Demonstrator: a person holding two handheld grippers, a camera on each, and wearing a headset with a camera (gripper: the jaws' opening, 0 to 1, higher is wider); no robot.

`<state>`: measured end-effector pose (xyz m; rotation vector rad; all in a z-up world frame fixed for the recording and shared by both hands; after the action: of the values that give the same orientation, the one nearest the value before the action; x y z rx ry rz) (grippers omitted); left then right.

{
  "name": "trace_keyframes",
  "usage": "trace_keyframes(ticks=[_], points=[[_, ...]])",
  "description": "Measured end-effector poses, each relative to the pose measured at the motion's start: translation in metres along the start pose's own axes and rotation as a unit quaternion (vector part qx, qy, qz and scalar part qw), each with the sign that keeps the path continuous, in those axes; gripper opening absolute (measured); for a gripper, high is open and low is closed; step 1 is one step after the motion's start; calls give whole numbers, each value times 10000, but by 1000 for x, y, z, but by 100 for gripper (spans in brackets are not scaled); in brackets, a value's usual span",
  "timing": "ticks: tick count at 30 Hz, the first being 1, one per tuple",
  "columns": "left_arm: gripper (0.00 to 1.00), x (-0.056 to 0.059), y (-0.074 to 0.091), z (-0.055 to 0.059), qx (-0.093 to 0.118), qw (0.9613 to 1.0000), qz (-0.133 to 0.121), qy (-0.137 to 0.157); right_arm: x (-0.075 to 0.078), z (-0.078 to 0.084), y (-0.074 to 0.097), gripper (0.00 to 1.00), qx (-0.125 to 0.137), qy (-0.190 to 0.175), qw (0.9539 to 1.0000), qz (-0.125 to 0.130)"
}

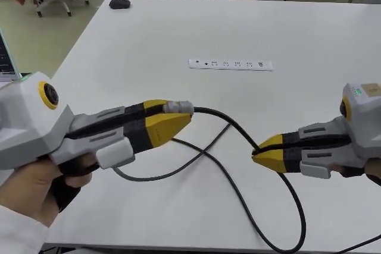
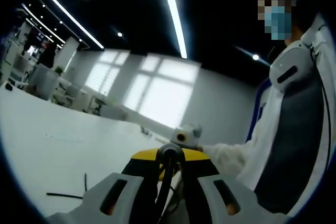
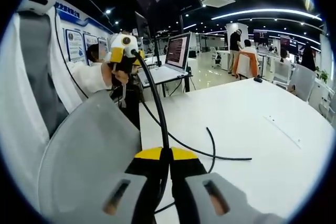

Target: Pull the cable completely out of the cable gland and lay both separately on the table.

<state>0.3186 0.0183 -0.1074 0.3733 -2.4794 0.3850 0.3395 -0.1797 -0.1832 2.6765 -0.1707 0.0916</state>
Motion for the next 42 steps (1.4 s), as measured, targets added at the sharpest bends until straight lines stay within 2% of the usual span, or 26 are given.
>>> trace_keyframes(ticks=[5,12,15,17,19,23,26,32,36,42], points=[[17,-2,-2,3,-59,10000,-39,11,-1,4,0,2,-90,-28,10000,1],[17,-5,-4,4,-48,9999,-107,44,-2,3,2,4,-246,159,9996,-3],[17,-6,-5,4,-80,9999,-134,50,-2,-4,3,14,-258,281,9993,54],[17,-6,-6,5,-118,9998,-132,35,-1,-14,4,24,-120,403,9990,137],[17,-5,-7,5,-142,9998,-113,35,-1,-26,5,29,90,440,9989,145],[17,-5,-11,7,-202,9997,-89,43,-1,-57,7,28,738,487,9960,119],[17,-5,-14,9,-247,9997,-72,58,-1,-75,9,27,1073,549,9927,74],[17,-3,-20,13,-320,9995,-17,74,1,-90,5,25,1260,638,9900,0],[17,-2,-22,15,-366,9993,26,74,-3,-93,1,16,1320,754,9882,-164],[17,-1,-24,16,-413,9991,63,72,-6,-94,-2,9,1398,777,9867,-301]])
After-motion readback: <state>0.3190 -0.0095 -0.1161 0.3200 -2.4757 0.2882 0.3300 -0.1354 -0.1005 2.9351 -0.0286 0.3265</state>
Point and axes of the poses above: the centre of the closed fingertips' face, and the gripper's own axes: y roughly backward along the fingers, x roughly to its right, z roughly out of its underside, the point moved 6 cm from there along y, roughly backward along the fingers, and after that the axes turned 14 degrees about y, right-handed, at the moved point
